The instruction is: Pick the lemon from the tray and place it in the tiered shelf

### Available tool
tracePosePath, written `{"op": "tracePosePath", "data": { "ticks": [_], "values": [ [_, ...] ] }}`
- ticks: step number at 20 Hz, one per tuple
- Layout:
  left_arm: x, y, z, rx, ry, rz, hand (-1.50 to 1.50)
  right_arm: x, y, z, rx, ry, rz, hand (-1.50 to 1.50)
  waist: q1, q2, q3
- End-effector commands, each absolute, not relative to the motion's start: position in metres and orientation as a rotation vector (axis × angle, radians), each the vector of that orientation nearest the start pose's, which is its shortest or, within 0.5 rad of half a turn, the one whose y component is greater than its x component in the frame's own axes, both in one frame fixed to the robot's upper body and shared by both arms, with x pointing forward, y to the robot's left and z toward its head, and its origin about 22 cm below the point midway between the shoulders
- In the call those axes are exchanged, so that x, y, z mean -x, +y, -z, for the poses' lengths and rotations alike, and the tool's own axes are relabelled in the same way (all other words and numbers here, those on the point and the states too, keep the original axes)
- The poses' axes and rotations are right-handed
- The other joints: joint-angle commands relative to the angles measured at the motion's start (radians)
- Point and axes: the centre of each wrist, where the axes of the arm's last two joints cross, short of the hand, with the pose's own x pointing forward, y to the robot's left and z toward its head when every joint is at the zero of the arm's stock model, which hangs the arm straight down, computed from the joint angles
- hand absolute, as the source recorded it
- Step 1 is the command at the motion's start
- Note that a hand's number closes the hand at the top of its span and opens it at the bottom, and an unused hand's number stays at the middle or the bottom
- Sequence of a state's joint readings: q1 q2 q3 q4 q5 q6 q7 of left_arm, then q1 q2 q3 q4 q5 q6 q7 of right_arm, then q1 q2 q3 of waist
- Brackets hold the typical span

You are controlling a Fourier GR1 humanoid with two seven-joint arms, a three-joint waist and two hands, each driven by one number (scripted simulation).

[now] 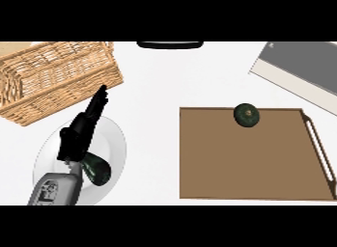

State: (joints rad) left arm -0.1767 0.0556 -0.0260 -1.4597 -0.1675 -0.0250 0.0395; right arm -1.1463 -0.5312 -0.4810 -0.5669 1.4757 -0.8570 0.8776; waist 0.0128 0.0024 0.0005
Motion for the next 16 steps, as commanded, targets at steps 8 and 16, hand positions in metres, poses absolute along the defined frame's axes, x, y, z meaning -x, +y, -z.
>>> {"op": "tracePosePath", "data": {
  "ticks": [8,16],
  "values": [
    [-0.275,0.236,0.001,-0.109,-1.564,0.251,0.00,-0.429,-0.350,-0.285,1.683,-1.348,0.715,-1.50,-0.016,-0.005,-0.001],
    [-0.281,0.234,-0.007,-0.132,-1.557,0.239,0.00,-0.391,-0.357,-0.331,1.652,-1.388,1.043,-1.50,-0.040,-0.015,-0.002]
  ]
}}
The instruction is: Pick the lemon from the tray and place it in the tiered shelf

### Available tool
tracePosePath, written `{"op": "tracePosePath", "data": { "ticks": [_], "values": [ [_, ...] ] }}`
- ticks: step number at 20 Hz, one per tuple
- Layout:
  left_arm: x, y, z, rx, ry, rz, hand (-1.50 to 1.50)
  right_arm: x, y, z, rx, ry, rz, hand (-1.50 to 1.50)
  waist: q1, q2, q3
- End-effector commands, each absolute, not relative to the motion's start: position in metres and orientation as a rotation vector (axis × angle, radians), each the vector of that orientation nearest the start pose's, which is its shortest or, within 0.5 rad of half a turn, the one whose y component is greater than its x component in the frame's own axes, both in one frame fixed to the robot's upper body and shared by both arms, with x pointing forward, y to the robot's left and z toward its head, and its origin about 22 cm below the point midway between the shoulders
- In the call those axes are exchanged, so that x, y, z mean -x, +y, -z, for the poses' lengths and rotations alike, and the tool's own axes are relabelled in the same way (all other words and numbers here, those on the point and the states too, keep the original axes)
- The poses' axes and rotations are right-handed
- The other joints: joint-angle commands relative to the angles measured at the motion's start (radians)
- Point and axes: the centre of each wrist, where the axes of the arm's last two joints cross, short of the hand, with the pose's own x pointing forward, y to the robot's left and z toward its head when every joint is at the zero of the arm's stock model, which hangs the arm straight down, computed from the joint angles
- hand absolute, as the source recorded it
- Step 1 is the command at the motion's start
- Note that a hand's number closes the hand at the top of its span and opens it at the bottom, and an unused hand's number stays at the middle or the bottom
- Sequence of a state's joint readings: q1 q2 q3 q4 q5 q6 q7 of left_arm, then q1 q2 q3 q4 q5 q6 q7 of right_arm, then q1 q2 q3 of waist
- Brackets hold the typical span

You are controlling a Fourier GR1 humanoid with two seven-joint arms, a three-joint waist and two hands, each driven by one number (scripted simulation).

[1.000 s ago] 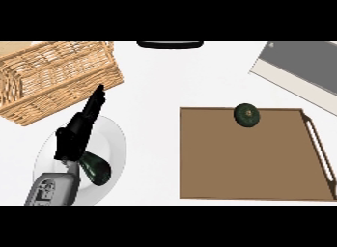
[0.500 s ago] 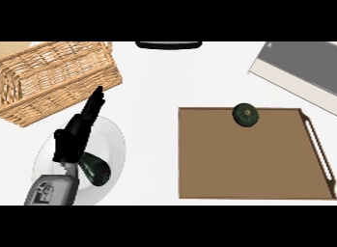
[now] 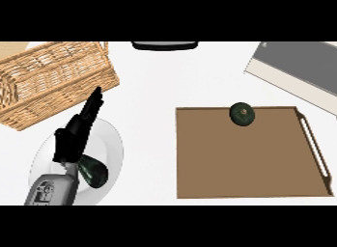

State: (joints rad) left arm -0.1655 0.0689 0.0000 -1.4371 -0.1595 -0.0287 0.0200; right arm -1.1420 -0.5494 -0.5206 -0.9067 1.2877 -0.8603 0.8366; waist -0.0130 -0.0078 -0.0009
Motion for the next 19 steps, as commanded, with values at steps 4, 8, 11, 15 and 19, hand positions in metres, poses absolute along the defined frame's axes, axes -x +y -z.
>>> {"op": "tracePosePath", "data": {
  "ticks": [4,8,11,15,19],
  "values": [
    [-0.279,0.231,-0.023,-0.132,-1.555,0.223,0.00,-0.354,-0.376,-0.343,1.613,-1.302,1.133,-1.50,-0.032,-0.014,0.000],
    [-0.268,0.244,-0.013,-0.150,-1.542,0.223,0.00,-0.326,-0.386,-0.324,1.566,-1.140,1.061,-1.50,-0.055,-0.022,0.000],
    [-0.270,0.259,-0.012,-0.183,-1.530,0.221,0.00,-0.299,-0.375,-0.321,1.557,-1.131,1.017,-1.50,-0.070,-0.025,-0.001],
    [-0.271,0.248,-0.006,-0.185,-1.529,0.174,0.00,-0.257,-0.389,-0.315,1.586,-1.075,0.911,-1.50,-0.099,-0.028,0.000],
    [-0.263,0.250,-0.008,-0.171,-1.531,0.179,0.00,-0.202,-0.382,-0.305,1.542,-1.103,0.930,-1.50,-0.089,-0.028,0.001]
  ]
}}
